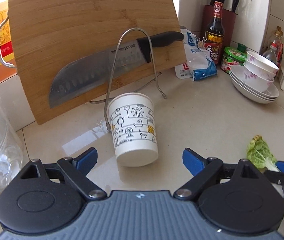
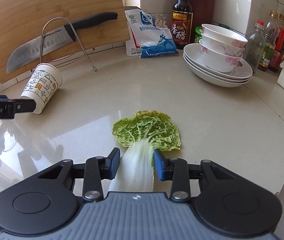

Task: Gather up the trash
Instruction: 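Close the right tool on the bok choy leaf stem, then close the left tool on the white paper cup while the right tool holds the leaf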

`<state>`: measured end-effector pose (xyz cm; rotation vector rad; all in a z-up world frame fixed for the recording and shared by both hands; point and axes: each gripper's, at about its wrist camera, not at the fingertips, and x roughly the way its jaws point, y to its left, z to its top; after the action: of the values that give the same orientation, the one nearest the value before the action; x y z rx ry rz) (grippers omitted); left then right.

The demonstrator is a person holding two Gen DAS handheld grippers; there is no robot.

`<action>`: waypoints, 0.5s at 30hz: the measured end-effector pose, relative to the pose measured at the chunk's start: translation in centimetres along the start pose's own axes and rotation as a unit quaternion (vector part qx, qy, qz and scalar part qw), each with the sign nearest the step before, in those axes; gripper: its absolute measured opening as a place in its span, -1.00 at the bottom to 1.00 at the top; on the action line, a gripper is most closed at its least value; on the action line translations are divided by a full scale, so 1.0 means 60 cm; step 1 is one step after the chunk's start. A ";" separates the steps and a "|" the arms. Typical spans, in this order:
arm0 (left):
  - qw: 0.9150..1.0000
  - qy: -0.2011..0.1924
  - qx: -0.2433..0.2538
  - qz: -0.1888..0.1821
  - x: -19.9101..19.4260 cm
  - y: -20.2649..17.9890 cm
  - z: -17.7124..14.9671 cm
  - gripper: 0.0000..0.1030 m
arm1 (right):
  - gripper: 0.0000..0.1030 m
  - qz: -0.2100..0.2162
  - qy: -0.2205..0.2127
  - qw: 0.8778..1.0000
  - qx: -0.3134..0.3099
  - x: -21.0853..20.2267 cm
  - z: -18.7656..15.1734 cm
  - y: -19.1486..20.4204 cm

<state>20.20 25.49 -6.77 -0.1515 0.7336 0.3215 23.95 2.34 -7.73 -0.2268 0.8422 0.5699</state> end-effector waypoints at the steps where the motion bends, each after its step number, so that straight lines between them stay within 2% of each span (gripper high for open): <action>1: 1.000 0.000 0.000 0.000 0.011 0.001 0.006 0.76 | -0.20 0.000 0.000 1.000 0.000 -0.001 -0.001 -0.001; 8: 1.000 0.013 -0.010 -0.006 0.068 0.008 0.026 0.57 | -0.20 -0.002 -0.001 1.000 -0.011 -0.005 -0.004 -0.002; 10: 1.000 0.020 -0.012 -0.006 0.078 0.009 0.027 0.42 | -0.19 0.000 0.003 1.000 -0.008 -0.002 -0.006 -0.005; 11: 1.000 0.022 -0.014 -0.008 0.081 0.010 0.027 0.23 | -0.19 -0.002 0.005 1.000 -0.006 -0.001 -0.006 -0.006; 12: 0.999 0.024 -0.018 -0.011 0.084 0.011 0.027 0.17 | -0.19 -0.002 0.007 1.000 -0.005 0.001 -0.007 -0.006; 14: 0.999 0.023 -0.024 -0.015 0.084 0.015 0.027 0.16 | -0.17 -0.003 0.013 1.000 0.001 0.004 -0.010 -0.008; 15: 0.999 0.023 -0.024 -0.017 0.084 0.015 0.028 0.16 | -0.05 -0.003 0.014 1.000 0.007 0.005 -0.011 -0.010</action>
<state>24.43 27.94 -8.98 -0.2166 0.7680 0.3050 24.03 1.72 -8.38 -0.2255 0.8717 0.5564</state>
